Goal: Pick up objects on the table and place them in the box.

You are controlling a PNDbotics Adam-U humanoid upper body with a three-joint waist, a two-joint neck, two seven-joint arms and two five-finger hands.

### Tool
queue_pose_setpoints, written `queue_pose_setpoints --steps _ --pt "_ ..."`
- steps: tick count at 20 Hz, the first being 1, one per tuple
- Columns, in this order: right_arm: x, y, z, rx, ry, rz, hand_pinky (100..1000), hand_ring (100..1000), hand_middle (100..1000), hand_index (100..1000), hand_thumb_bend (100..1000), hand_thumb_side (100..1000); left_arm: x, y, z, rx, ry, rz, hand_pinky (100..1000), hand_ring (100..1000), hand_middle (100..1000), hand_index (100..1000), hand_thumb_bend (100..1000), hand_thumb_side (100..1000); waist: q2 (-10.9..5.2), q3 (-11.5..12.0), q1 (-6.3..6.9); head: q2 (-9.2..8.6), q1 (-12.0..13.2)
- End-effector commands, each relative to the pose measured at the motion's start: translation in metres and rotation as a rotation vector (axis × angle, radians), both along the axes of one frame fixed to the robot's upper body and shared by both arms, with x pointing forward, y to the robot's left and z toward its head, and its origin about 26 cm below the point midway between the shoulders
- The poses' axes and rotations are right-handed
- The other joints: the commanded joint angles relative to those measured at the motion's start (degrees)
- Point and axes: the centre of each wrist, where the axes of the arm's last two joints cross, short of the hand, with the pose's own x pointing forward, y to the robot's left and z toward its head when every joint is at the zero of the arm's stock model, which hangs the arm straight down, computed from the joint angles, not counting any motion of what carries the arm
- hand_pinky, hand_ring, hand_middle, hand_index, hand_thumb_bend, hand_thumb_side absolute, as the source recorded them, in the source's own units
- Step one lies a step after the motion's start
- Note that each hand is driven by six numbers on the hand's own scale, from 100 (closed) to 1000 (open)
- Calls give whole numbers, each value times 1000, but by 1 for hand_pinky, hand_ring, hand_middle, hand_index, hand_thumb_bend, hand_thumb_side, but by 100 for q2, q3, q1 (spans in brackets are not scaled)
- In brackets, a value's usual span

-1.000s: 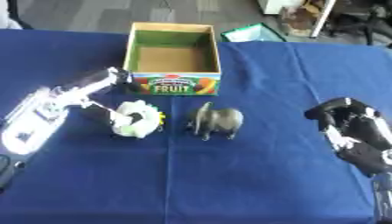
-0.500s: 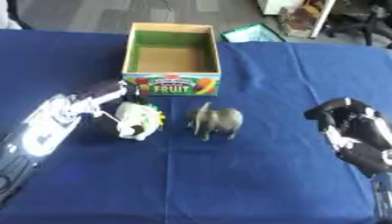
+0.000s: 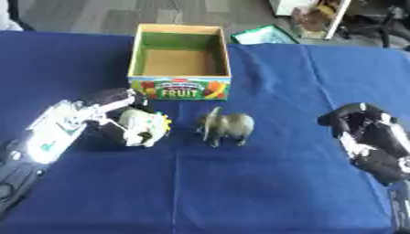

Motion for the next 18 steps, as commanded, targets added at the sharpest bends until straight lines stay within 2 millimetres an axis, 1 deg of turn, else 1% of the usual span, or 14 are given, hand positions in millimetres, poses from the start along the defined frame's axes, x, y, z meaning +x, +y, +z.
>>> queue_pose_setpoints --steps 1,4,7,13,16,18 --pt "1 -3 8 -13 -23 -4 748 670 485 622 100 100 -1 6 17 -9 -48 14 547 527 420 588 100 224 -73 -5 7 29 -5" --pt "1 -4 7 -13 -22 -6 748 670 485 622 100 100 -5 7 28 -42 -88 19 539 513 397 566 100 223 -80 -1 12 29 -19" --pt "1 -4 7 -13 -20 -10 748 670 485 622 100 100 -10 7 42 -75 -127 11 539 513 396 564 100 223 -87 0 19 29 -39" --pt "0 -5 7 -13 -18 -12 747 670 486 622 100 100 -18 10 82 -127 -221 -9 539 510 393 561 100 216 -98 -11 27 29 -55" --pt "0 -4 6 -12 -17 -10 747 670 486 622 100 100 -16 12 102 -134 -282 -2 541 510 394 562 100 212 -104 -34 26 29 -46" --pt "0 -4 6 -11 -15 -7 747 670 486 622 100 100 -10 11 109 -134 -308 9 542 510 395 564 100 211 -107 -57 21 29 -34"
